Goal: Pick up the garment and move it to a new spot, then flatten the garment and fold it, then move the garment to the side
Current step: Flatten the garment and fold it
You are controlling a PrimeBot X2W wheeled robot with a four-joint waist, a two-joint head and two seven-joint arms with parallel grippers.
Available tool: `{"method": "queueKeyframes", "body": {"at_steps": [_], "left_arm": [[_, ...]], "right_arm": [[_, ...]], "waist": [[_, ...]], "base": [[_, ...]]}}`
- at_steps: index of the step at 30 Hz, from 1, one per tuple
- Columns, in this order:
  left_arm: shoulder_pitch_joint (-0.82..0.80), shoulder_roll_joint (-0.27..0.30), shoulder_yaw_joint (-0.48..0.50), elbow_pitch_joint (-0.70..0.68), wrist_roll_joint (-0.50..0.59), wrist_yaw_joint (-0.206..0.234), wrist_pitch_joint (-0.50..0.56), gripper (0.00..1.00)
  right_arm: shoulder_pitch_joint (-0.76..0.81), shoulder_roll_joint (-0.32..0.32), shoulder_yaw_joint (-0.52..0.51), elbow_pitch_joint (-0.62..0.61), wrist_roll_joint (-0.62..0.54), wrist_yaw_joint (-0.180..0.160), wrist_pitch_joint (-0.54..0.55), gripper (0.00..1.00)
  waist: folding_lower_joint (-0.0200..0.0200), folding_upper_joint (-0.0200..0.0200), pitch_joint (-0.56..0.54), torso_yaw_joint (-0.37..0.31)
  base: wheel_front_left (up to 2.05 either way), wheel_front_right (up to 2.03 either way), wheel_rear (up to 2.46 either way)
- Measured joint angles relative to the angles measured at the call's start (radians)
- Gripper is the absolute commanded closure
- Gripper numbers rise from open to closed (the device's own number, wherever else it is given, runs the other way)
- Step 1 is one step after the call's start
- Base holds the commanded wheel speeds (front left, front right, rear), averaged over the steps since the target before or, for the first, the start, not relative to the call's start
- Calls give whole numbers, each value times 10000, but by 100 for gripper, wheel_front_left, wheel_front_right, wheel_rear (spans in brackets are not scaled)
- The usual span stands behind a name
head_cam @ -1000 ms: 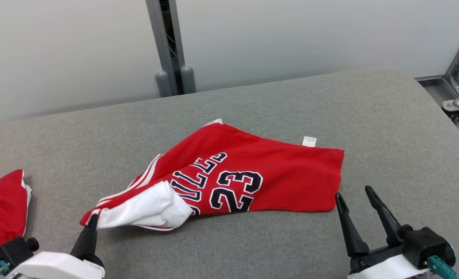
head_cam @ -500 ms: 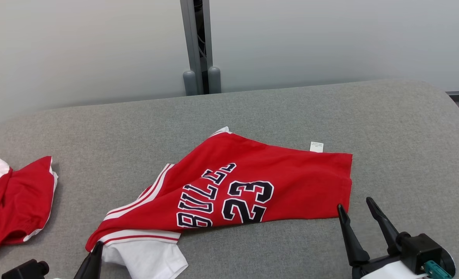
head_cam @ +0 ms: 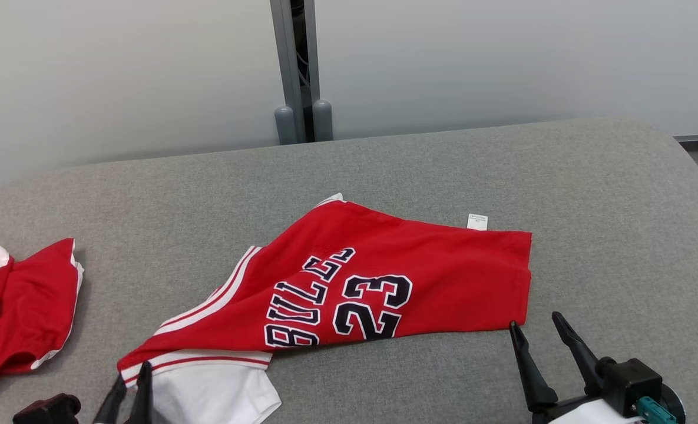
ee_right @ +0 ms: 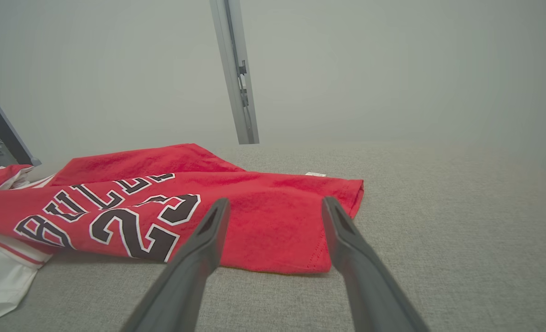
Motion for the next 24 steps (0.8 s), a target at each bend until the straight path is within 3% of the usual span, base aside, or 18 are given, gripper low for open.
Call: {"method": "queueKeyframes", "body": {"at_steps": [7, 14, 19, 24], "left_arm": [[34, -472, 1072, -280, 1432, 219, -2, 0], [90, -1528, 1929, -924, 3160, -477, -2, 0], [105, -2163, 2059, -920, 4548, -1032, -10, 0], [273, -2790, 2023, -566, 5242, -1544, -15, 0]], "right_arm": [[-79, 2, -102, 79, 59, 0, 0, 0], [-153, -2, -63, 290, 336, 0, 0, 0], [-227, 2, 44, 1030, 993, 0, 0, 0], [-555, 6, 186, 2061, 1812, 0, 0, 0]], "waist": [[0, 0, 56, -66], [0, 0, -19, -175], [0, 0, -140, -271], [0, 0, -200, -309]], "base": [[0, 0, 0], [0, 0, 0], [0, 0, 0], [0, 0, 0]]}}
